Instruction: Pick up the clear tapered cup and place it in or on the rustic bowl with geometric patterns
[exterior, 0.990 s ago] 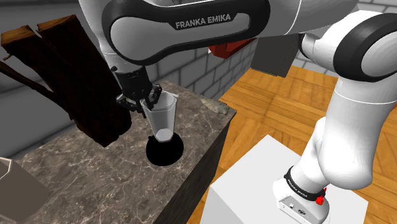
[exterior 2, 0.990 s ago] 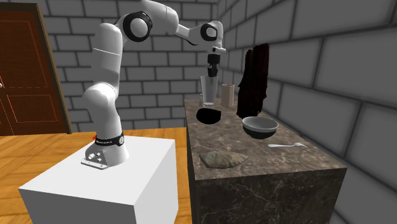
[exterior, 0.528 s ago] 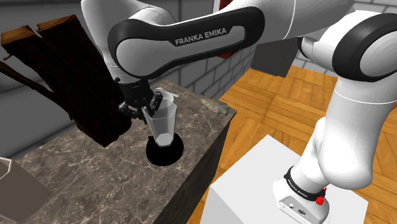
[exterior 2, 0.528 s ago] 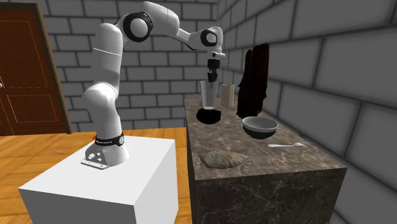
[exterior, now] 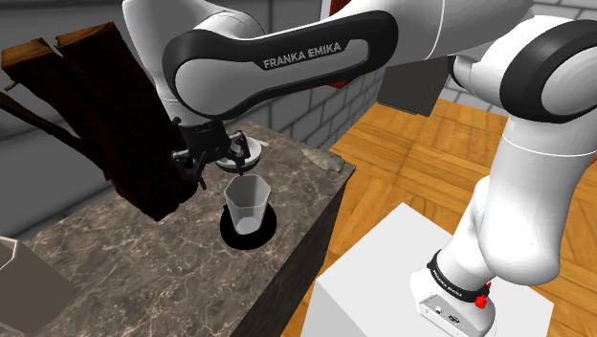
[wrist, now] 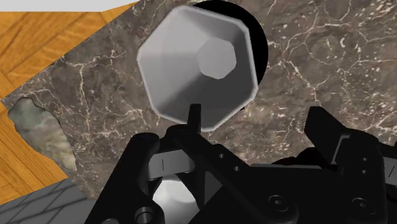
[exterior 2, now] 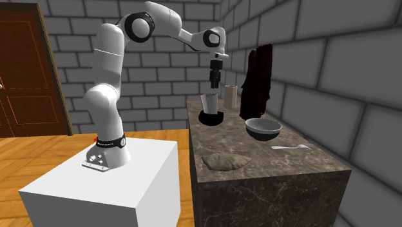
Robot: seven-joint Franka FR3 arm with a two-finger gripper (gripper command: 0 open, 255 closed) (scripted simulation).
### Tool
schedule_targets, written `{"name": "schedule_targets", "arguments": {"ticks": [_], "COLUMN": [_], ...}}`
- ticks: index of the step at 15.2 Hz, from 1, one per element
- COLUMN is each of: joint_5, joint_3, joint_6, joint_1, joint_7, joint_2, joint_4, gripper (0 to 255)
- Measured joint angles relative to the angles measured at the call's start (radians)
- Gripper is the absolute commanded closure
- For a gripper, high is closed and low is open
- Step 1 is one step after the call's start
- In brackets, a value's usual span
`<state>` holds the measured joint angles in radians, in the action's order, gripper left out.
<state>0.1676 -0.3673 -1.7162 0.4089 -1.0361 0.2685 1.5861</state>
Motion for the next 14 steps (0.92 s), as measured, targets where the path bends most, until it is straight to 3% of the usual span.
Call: {"name": "schedule_targets", "arguments": {"ticks": [3,8,14], "joint_5": [0.0,0.004,0.005], "joint_3": [0.0,-0.004,-0.005], "joint_6": [0.0,0.12,0.136], "joint_1": [0.0,0.014,0.018], "joint_7": [0.0,0.003,0.001], "joint_2": [0.0,0.018,0.023], "joint_4": [0.0,-0.138,-0.157], "gripper": [0,0,0]}}
